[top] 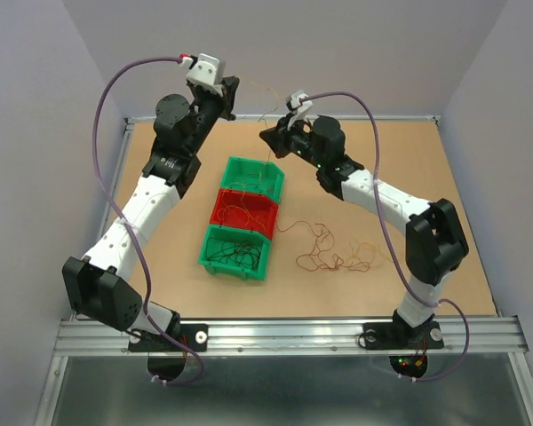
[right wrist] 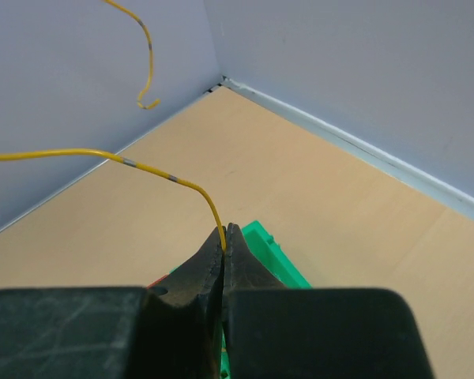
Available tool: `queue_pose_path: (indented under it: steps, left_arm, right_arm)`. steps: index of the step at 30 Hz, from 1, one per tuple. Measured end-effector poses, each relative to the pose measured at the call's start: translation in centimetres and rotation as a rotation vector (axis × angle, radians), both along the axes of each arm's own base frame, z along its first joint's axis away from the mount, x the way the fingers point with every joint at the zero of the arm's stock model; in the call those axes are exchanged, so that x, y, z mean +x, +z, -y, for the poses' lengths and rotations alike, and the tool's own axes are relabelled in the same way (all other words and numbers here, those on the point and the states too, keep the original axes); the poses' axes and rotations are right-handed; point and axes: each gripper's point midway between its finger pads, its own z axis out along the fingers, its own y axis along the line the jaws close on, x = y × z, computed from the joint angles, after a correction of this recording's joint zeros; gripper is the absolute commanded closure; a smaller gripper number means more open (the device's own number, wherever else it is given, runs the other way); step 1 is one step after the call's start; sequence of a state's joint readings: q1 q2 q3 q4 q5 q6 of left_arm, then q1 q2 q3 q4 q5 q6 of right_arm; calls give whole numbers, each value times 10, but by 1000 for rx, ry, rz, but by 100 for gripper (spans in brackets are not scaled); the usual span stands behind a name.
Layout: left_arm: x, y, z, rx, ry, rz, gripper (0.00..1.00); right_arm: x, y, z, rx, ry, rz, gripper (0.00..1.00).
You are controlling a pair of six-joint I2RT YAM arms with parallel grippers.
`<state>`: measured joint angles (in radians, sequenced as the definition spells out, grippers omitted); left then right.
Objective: Untangle the cables
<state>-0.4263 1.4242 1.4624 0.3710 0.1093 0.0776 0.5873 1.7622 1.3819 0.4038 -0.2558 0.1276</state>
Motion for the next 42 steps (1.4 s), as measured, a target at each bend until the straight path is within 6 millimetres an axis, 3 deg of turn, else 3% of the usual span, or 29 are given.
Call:
queue_pose_path:
  steps: [5, 9, 15, 19, 24, 29, 32, 38, 40, 41, 42]
  left_arm:
    - [10, -36, -28, 21, 10, -53, 100]
    - [9, -55, -41, 17, -5, -70, 100]
    - [-2, -99, -25, 43, -124, -106, 100]
    - [-7, -129, -18, 53, -168, -160, 100]
    - [-4, -163, -10, 45, -209, -234, 100]
    - [12, -220, 2, 64, -232, -359, 100]
    - [19, -267, 9, 88, -240, -473, 100]
    - [25, -333, 8, 124, -219, -640, 100]
    - [28, -342, 7, 130, -208, -663, 100]
    - [31, -345, 7, 132, -201, -668, 100]
    - [33, -344, 7, 133, -196, -666, 100]
  right_arm:
    - [8, -8, -22, 4, 84, 11, 100]
    - [14, -41, -36, -16, 135, -21, 99]
    - [21, -104, -46, -52, 183, -121, 99]
    - [22, -131, -47, -52, 193, -197, 99]
    - [46, -175, -53, -117, 168, -327, 99]
    - [50, -231, -45, -228, 112, -480, 99]
    - [48, -254, -41, -275, 98, -538, 91]
    - [43, -259, -34, -322, 88, -559, 74]
    - [41, -256, -31, -331, 81, -569, 70]
    - [40, -250, -29, -333, 76, -570, 59]
    - [40, -241, -28, -329, 72, -565, 55]
